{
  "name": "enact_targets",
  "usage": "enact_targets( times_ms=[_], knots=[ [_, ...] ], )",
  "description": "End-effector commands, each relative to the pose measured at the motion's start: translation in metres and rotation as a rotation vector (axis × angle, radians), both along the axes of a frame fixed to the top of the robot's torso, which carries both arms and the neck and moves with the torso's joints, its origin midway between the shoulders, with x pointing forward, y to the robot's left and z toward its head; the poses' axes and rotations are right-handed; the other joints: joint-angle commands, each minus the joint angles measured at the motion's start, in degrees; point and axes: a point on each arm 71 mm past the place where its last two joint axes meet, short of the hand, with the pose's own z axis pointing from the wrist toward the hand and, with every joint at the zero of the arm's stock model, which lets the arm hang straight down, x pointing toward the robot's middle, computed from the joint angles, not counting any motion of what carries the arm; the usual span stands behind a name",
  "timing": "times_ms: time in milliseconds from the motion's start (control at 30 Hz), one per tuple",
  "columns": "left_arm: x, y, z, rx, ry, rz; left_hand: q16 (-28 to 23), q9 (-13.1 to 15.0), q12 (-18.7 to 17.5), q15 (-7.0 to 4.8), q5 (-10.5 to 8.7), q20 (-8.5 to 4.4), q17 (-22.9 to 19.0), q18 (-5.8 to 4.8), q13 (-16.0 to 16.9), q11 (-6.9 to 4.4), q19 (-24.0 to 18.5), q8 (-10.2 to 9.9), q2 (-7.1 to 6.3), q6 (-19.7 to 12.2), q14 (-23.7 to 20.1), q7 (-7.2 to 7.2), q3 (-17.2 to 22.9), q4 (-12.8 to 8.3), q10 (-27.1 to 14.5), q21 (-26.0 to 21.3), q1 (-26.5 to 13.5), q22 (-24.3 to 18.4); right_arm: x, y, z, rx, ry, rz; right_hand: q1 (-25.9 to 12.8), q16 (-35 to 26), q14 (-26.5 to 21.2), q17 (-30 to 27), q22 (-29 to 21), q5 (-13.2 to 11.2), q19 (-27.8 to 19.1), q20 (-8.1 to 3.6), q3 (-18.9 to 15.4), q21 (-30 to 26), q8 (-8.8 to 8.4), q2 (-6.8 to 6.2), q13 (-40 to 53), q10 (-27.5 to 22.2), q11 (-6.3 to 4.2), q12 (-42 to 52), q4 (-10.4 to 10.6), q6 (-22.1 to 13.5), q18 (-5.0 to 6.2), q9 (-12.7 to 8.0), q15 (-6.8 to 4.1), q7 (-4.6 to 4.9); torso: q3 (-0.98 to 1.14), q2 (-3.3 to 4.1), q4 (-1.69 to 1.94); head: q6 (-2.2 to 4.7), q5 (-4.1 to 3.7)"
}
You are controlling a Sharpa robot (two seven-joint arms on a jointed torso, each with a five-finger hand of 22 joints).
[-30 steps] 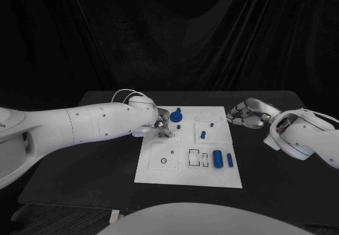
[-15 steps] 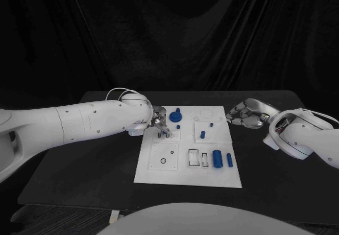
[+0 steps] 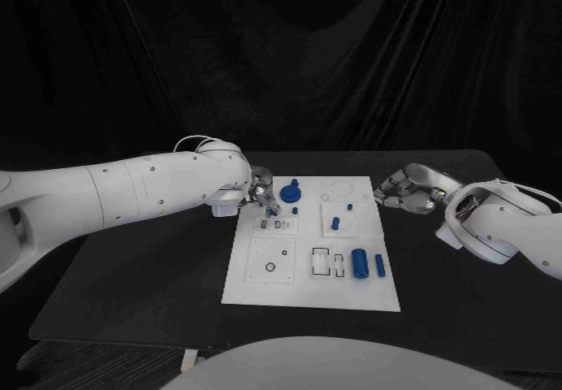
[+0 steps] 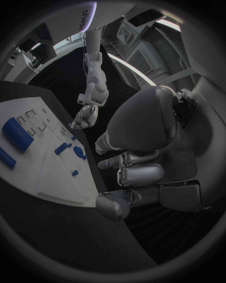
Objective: Assemble the parts on the task board
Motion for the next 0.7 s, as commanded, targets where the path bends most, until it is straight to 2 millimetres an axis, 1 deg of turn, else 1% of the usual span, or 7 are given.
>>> enact_targets(
  times_ms=[33,233,367,567,700],
  knots=[
    [-0.002,-0.001,-0.004,-0.004,0.128,0.041,0.15,0.55,0.41,-0.41,0.20,-0.44,15.08,0.10,14.79,-0.45,0.21,0.56,-0.21,0.41,5.95,-0.83,4.02,-4.27,5.64,0.37,-0.50,11.50,-0.001,-0.001,-0.002,-0.012,0.013,-0.010,0.65,-0.37,4.36,9.59,6.57,0.34,-0.37,-0.10,0.24,-0.14,0.03,-0.09,12.96,4.32,-0.24,-0.15,-0.02,0.33,0.54,-0.06,-0.05,0.07,-0.01,0.00,0.00,0.01,0.00],
    [0.003,-0.003,-0.005,0.008,0.145,0.054,0.15,1.45,0.61,-0.48,-0.43,-0.55,15.08,0.06,14.93,-0.54,0.36,1.12,-0.02,0.05,5.95,-0.91,4.10,-3.96,5.78,0.56,-1.88,11.55,-0.001,0.000,-0.002,-0.012,0.014,-0.008,0.74,-0.37,4.36,9.59,6.55,0.34,-0.40,-0.10,0.36,-0.22,0.03,-0.08,12.94,4.30,-0.23,-0.17,-0.06,0.34,0.55,-0.06,-0.04,0.07,-0.03,0.06,0.01,0.01,-0.06],
    [0.007,-0.004,-0.006,0.017,0.150,0.059,0.15,1.54,0.64,-0.49,-0.48,-0.56,15.08,0.06,14.95,-0.54,0.36,1.16,0.04,-0.02,5.95,-0.92,4.12,-3.91,5.80,0.57,-2.03,11.55,-0.001,0.000,-0.003,-0.012,0.014,-0.008,0.74,-0.37,4.36,9.59,6.55,0.34,-0.40,-0.10,0.36,-0.22,0.03,-0.08,12.94,4.30,-0.23,-0.17,-0.06,0.34,0.55,-0.06,-0.04,0.07,-0.05,0.12,-0.01,0.01,-0.06],
    [0.014,-0.006,-0.007,0.034,0.161,0.064,0.15,1.72,0.67,-0.51,-0.53,-0.58,15.08,0.06,14.97,-0.56,0.37,1.24,0.33,-0.16,5.95,-0.94,4.31,-3.88,5.83,0.57,-2.18,11.54,-0.001,0.001,-0.003,-0.012,0.015,-0.006,0.79,-0.36,4.36,9.59,6.54,0.33,-0.41,-0.09,0.42,-0.26,0.03,-0.07,12.91,4.27,-0.23,-0.18,-0.08,0.34,0.56,-0.06,-0.04,0.08,-0.03,0.08,0.00,0.01,0.07],
    [0.017,-0.007,-0.008,0.043,0.167,0.065,0.15,1.89,0.65,-0.51,-0.87,-0.59,15.08,0.09,14.95,-0.54,0.31,1.19,0.47,-0.58,5.95,-0.87,4.47,-4.00,5.81,0.44,-2.32,11.51,-0.001,0.001,-0.003,-0.013,0.017,-0.006,0.79,-0.36,4.36,9.59,6.54,0.33,-0.41,-0.09,0.42,-0.26,0.03,-0.07,12.91,4.27,-0.23,-0.18,-0.08,0.34,0.56,-0.06,-0.04,0.08,-0.03,0.10,0.01,0.01,0.13]
  ],
)
